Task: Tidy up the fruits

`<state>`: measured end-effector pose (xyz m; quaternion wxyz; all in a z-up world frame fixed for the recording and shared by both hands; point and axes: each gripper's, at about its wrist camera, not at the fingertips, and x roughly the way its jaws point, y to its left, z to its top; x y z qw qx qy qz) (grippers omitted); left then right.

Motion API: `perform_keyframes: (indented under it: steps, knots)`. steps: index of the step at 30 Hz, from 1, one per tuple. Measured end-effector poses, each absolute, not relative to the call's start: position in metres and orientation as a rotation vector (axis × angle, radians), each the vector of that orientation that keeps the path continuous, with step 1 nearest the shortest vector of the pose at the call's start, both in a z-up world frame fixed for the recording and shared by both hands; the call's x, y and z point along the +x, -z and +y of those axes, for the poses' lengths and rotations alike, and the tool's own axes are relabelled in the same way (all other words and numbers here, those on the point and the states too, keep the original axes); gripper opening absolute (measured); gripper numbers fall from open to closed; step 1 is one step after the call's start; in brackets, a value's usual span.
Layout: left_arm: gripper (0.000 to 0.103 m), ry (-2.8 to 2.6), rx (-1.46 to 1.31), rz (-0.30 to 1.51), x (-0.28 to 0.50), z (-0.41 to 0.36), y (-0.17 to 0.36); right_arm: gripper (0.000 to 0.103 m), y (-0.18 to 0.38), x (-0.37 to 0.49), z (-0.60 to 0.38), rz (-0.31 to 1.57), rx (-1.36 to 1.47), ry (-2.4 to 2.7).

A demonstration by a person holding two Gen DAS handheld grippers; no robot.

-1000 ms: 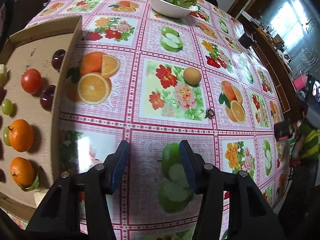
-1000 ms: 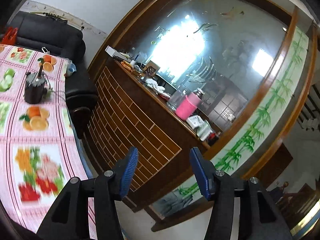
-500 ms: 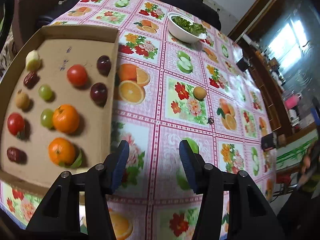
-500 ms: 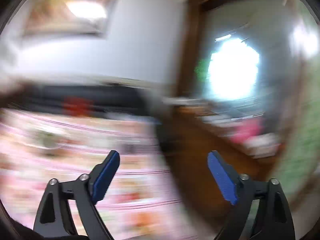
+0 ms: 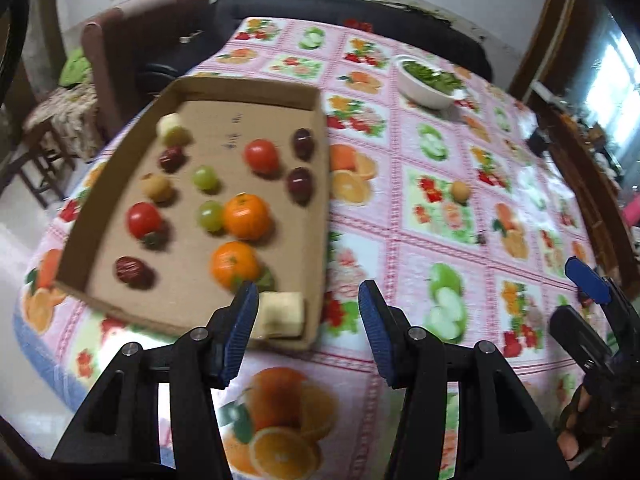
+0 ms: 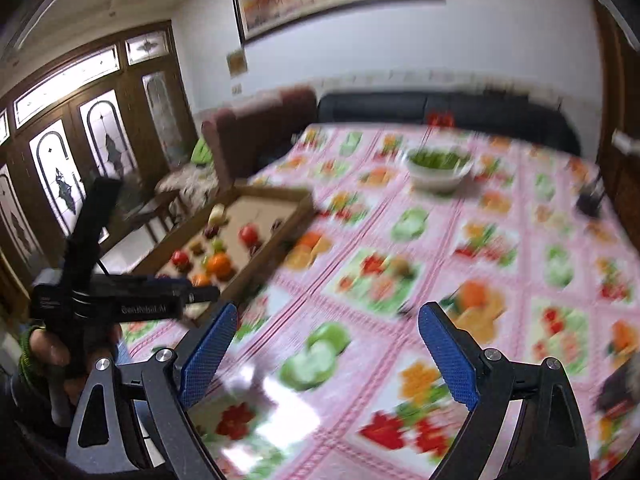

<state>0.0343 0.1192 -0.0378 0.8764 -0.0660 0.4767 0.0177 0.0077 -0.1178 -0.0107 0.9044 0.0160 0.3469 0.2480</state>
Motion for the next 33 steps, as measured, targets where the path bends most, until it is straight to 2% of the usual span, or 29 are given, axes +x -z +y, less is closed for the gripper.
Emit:
perform_keyframes:
  steps: [5,13,24,33]
  knots:
    - [0.051,-0.102,-0.103,0.966,0.023,0.129,0.036,0.093,0.025,0.021,-0.101,0.778,0.015,-0.556]
    - [0.051,-0.207,-0.023,0.92,0.006,0.145,0.032,0.093,0.032,0.055,-0.049,0.775,-0.219,-0.719]
    - [0.054,-0.295,-0.011,0.911,-0.005,0.172,0.033,0.093,0.041,0.082,0.017,0.69,-0.48,-0.882]
    - [0.055,-0.329,-0.015,0.908,-0.01,0.182,0.036,0.093,0.039,0.09,0.041,0.678,-0.562,-0.958]
